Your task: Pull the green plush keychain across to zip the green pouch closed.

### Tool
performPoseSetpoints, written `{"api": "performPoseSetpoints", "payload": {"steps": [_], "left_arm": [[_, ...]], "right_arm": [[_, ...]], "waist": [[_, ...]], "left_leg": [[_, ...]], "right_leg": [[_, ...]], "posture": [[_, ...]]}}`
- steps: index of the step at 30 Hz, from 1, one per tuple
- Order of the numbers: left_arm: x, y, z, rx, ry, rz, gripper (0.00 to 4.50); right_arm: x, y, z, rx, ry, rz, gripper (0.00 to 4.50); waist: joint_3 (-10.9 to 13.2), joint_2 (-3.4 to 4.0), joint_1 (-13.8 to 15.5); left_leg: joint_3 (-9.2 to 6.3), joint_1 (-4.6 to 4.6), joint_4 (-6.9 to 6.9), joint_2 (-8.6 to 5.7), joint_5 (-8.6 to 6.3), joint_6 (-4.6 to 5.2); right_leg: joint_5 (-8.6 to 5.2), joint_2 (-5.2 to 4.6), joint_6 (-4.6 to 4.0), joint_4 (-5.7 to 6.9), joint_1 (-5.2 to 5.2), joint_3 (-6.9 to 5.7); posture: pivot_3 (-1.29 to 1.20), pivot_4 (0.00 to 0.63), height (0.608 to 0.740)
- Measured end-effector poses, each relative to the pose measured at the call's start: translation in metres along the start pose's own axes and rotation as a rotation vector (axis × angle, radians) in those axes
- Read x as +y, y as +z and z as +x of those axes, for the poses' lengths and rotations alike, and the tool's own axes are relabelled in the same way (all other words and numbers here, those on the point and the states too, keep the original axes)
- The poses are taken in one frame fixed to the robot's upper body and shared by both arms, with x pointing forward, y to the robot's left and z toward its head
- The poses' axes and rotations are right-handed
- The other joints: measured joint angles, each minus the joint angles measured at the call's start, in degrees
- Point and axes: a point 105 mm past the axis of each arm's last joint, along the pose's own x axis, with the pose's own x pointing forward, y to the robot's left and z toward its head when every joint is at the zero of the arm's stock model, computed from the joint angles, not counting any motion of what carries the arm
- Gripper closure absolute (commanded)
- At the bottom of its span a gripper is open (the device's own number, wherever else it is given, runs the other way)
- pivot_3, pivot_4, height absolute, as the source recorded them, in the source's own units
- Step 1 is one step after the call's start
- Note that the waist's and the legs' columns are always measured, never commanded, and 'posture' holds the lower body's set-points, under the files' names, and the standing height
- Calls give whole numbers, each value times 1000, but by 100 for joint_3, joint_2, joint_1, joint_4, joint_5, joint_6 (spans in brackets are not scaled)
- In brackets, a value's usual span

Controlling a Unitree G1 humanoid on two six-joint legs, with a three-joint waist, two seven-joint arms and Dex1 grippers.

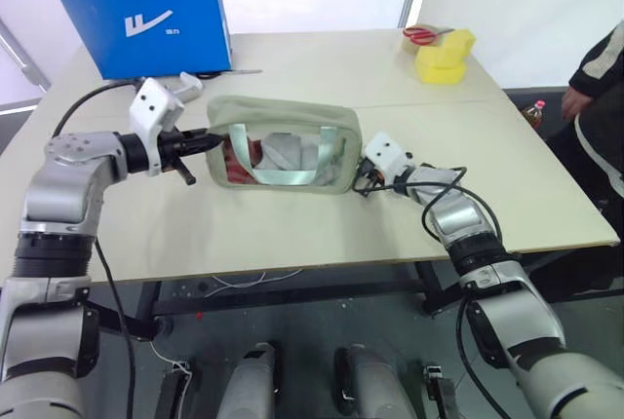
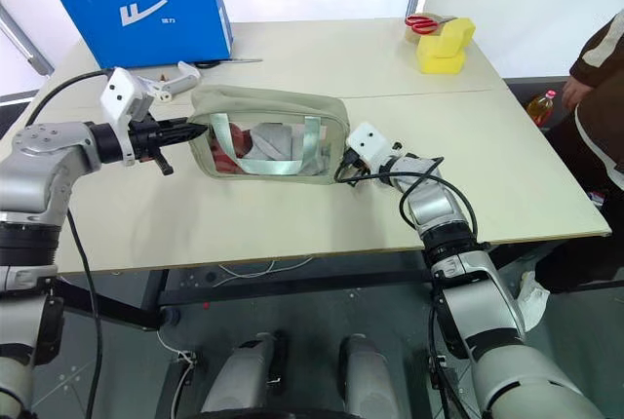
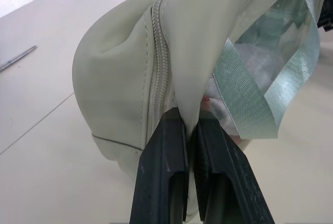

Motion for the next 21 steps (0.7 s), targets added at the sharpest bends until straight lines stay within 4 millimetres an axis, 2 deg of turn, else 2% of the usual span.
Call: {"api": "performPoseSetpoints", "payload": {"steps": [3,5,9,10,14,18,21], "left_arm": [[0,0,1,-1,5,-3,3443],[2,-1,0,-5,8,-16,2420],[8,7,-7,-35,11,-49,378],[12,9,-11,-42,22,-56,22],[19,11,-25,-35,33,-46,22],[22,6,-30,-33,64,-83,22],[26,6,-37,-38,89,-106,22]], "right_arm": [[-9,8,-9,-26,13,85,3392],[-17,18,-19,-49,33,123,2362],[-38,48,-54,-90,86,75,321],[-40,55,-64,-97,105,64,0],[-41,70,-90,-96,186,45,0],[-27,95,-100,-155,265,83,0],[-21,113,-103,-204,257,67,0]], "waist": [[0,1,10],[1,1,22],[1,2,34],[1,1,30],[1,1,16],[1,2,16],[1,1,22]], "left_leg": [[1,-2,1,0,0,0],[1,-3,2,0,0,0],[2,-7,3,-1,-2,3],[1,-6,3,0,-2,3],[5,-3,-1,1,-4,3],[1,-4,-2,17,-5,3],[2,-6,-1,17,-7,1]], "right_leg": [[1,-2,2,0,-1,2],[1,-2,2,0,-2,2],[0,-5,1,-1,-5,1],[-3,-5,-4,-1,-5,1],[-10,-10,-17,-4,-7,4],[-10,-13,-18,-3,-14,15],[-11,-15,-19,-8,-15,18]], "posture": [[0,150,740],[0,150,740],[0,150,740],[0,150,740],[0,150,740],[0,150,740],[0,150,740]]}}
